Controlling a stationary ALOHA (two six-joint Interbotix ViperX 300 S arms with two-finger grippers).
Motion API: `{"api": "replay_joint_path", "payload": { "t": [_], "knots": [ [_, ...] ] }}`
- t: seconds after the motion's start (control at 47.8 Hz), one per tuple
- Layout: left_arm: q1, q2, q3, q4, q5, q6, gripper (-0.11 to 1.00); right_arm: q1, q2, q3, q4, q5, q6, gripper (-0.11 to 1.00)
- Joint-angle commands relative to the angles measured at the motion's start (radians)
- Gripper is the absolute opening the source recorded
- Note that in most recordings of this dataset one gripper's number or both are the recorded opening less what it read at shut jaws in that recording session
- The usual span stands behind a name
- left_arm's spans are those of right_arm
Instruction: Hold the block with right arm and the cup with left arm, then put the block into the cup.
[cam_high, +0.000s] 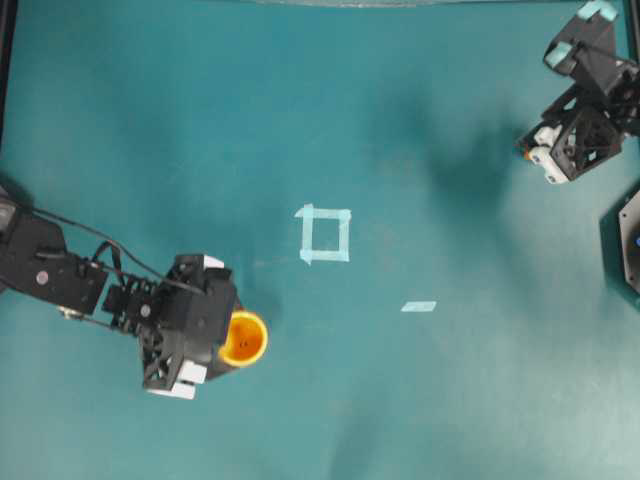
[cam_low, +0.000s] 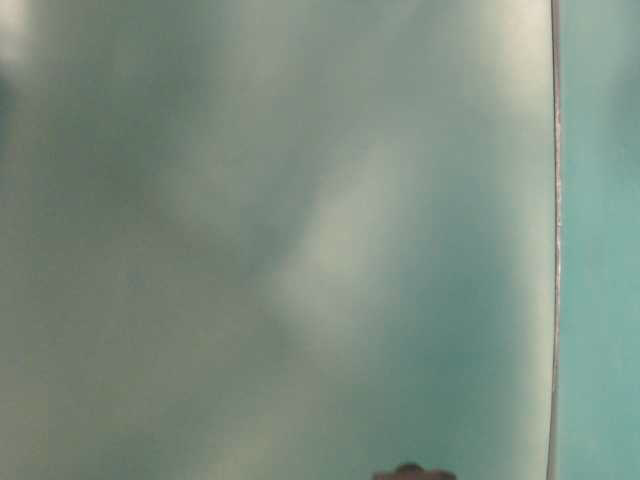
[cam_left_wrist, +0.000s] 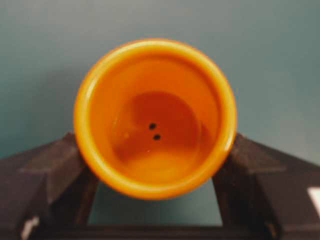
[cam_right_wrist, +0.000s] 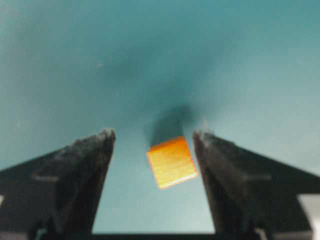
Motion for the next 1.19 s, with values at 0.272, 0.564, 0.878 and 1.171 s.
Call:
{"api": "replay_joint_path", "payload": {
  "t": [0.272, 0.564, 0.878, 1.171],
  "knots": [
    [0.183, -0.087, -0.035, 0.003, 0.057, 0.002, 0.63, -0.038, 0.032, -0.067, 0.005, 0.160, 0.402, 0.64],
    [0.222, -0.028, -0.181, 0.003, 0.121, 0.037, 0.63, -0.032, 0.095, -0.137, 0.011, 0.209, 0.715, 0.62],
    [0.232, 0.031, -0.301, 0.003, 0.189, 0.153, 0.63, 0.008, 0.186, -0.187, 0.020, 0.293, 0.842, 0.59],
    [0.249, 0.046, -0.331, 0.003, 0.195, 0.150, 0.63, 0.009, 0.192, -0.163, 0.012, 0.324, 0.919, 0.59]
  ]
}}
